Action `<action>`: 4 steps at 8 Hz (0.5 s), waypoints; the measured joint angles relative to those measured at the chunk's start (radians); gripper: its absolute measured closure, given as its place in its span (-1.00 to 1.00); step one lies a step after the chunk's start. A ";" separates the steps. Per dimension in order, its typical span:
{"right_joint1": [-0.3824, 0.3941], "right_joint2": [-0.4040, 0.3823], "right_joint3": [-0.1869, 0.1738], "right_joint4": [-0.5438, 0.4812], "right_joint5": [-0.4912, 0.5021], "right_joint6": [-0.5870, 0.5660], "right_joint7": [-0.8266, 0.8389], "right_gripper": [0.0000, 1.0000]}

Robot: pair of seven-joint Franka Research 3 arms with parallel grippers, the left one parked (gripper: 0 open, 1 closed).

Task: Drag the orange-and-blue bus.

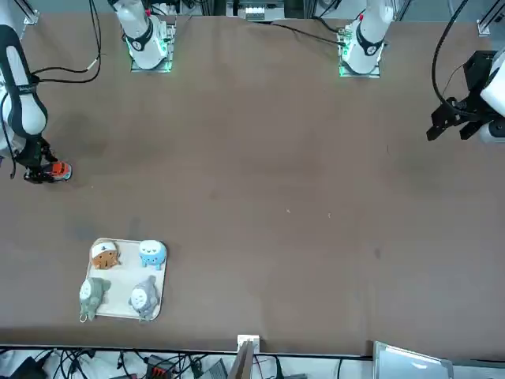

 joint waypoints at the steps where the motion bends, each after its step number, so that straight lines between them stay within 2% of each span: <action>1: -0.001 0.001 0.000 0.000 0.000 0.000 0.000 -0.24; 4: -0.001 0.001 0.003 0.000 0.000 0.000 0.005 -0.24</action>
